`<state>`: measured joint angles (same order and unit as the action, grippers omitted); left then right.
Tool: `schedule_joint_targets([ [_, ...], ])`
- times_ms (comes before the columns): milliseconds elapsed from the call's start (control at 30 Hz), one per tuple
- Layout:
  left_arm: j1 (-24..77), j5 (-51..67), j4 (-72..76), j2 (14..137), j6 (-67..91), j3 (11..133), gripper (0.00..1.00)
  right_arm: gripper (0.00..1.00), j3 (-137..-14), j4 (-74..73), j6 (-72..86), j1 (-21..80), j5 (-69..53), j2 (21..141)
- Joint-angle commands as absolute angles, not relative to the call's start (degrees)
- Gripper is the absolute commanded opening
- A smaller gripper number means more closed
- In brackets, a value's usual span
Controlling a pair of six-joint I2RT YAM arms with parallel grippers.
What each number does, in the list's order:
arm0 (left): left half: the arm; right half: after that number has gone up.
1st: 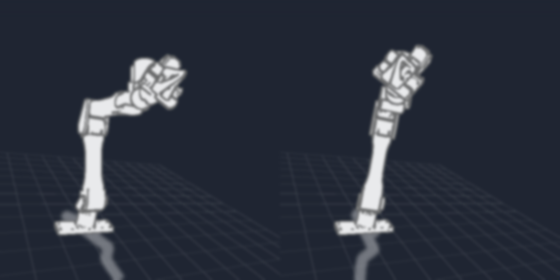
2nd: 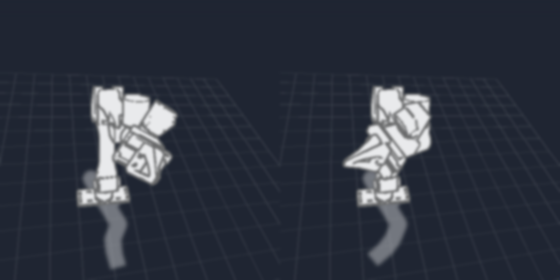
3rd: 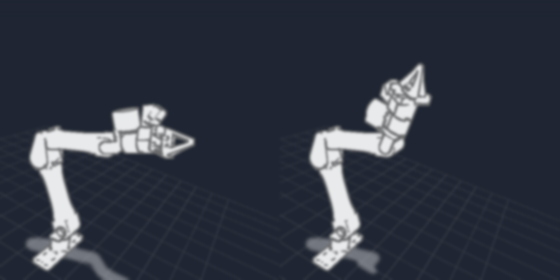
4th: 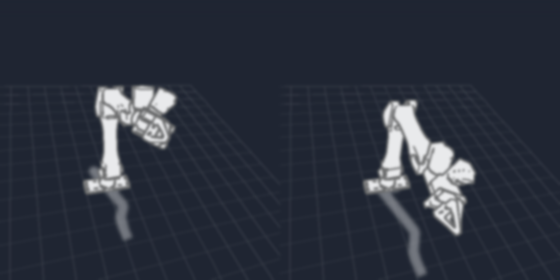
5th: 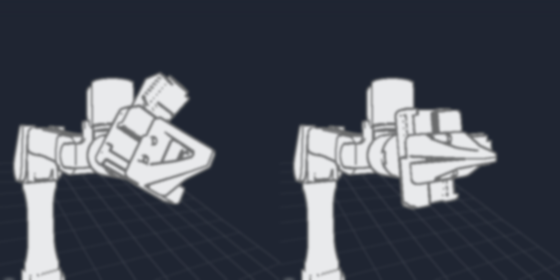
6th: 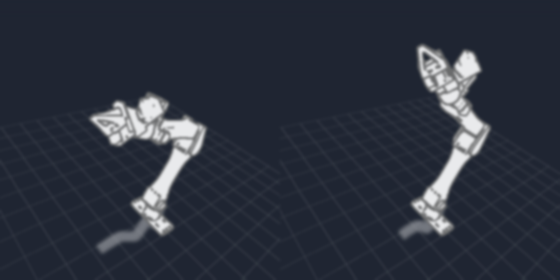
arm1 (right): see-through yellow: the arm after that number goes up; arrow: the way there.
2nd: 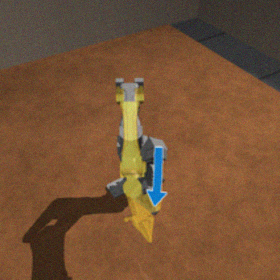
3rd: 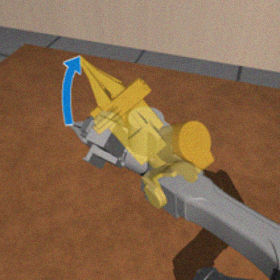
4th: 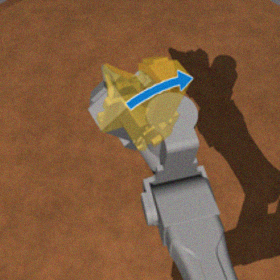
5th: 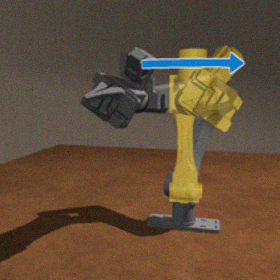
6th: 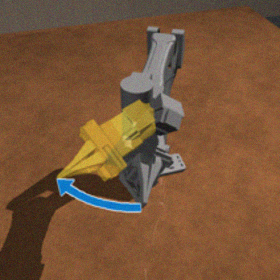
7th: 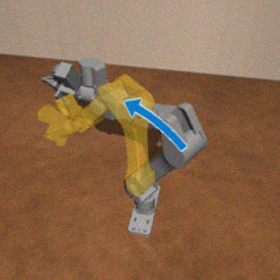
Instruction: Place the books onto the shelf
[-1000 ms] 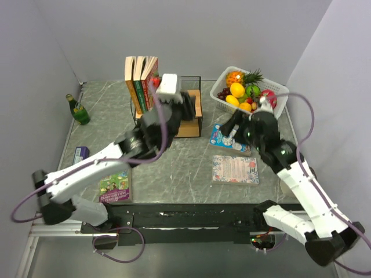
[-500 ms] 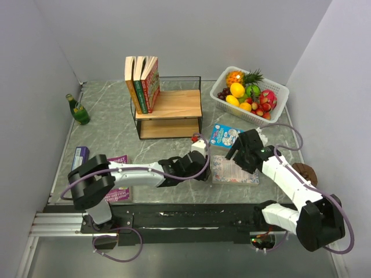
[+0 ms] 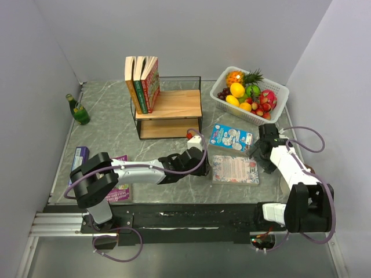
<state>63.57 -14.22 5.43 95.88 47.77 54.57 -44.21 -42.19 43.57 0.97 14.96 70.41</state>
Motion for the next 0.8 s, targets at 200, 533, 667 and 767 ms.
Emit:
schedule_joint_targets([
  [200,63.7,-10.8,9.2,95.0,49.6,52.9,0.44,0.84,-37.4,-31.6,43.2,-3.7,1.9,74.9],
  [533,63.7,-12.7,6.9,93.0,50.9,49.8,0.44,0.78,-31.8,-27.2,45.4,5.3,-3.9,68.3],
  [667,63.7,-16.7,3.8,87.5,52.6,46.2,0.43,0.78,-29.9,-27.2,49.8,16.5,-4.5,66.6],
  [767,63.8,-20.2,1.4,81.7,54.2,42.5,0.43,0.78,-27.9,-26.8,54.0,24.3,-4.1,64.6],
])
